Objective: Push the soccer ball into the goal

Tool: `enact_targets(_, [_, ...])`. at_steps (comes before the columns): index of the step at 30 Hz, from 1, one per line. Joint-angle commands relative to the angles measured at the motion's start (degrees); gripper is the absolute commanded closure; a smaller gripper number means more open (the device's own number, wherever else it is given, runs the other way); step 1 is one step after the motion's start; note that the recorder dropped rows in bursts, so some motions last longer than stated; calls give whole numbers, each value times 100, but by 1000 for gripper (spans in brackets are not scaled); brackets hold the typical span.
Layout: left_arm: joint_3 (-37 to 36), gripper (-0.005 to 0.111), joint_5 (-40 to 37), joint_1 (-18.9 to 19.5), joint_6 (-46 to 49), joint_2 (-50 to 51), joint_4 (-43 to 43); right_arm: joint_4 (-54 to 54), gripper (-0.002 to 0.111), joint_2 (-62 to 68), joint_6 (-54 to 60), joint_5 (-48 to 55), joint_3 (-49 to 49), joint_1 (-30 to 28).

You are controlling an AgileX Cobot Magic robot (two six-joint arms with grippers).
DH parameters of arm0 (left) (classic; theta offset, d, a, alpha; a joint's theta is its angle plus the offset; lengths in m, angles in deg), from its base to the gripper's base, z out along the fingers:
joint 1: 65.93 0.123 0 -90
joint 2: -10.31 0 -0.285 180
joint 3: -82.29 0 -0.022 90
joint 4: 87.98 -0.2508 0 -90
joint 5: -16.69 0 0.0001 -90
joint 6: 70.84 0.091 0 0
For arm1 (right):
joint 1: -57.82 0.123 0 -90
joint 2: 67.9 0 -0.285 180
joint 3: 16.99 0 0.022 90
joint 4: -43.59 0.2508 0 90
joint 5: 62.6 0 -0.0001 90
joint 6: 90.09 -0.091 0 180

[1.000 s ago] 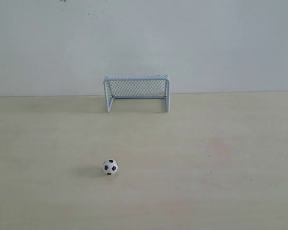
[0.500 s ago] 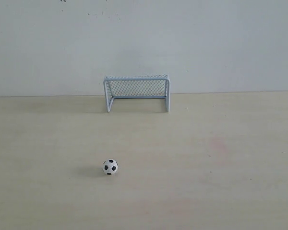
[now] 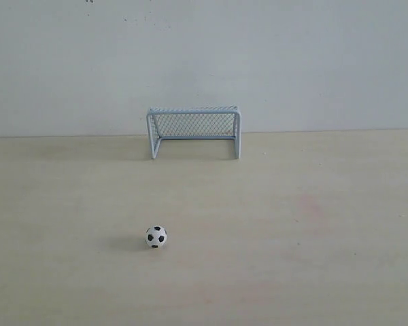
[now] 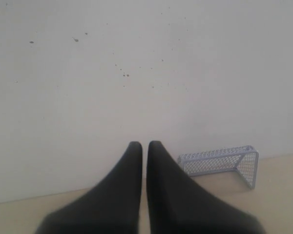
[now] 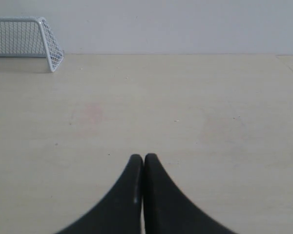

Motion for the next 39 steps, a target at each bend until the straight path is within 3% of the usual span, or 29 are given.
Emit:
enact_targets(1, [24,102,256,14,35,18,42,-18,108,-12,-2,-45,1,-11])
enact_targets(6, [46,102,882,14,141,157,-75,-18,108,-12,-2,-45,1,-11])
enact_targets(11, [372,102,947,14,1330,815,-572,-18,108,-12,-2,-45,1,-11])
enact_targets(15, [923,102,498,14,2093,1622,-907,-18,108,-12,-2,-45,1,-11])
enact_targets(21, [1753,102,-909,14,4130,3010,-1022,-18,108,-12,-2,-45,1,-11])
enact_targets(23, [1985,102,-1198,14,4375,3486,-962,-18,108,-12,-2,-45,1,-11])
enact_targets(27, [2362,102,-1782,4,4465,4332,14,-18,108,-12,-2,-45,1,-11])
enact_targets(29, [2520,102,-2327,4,5162,4581,398,-18,108,-12,-2,-45,1,-11])
enact_targets(33, [2703,102,-3970,4,7493,4933,938,-18,108,-12,-2,-45,1,-11])
enact_targets(39, [2703,102,-5053,4,8247,5255,2583,-18,108,-12,-2,-45,1,-11])
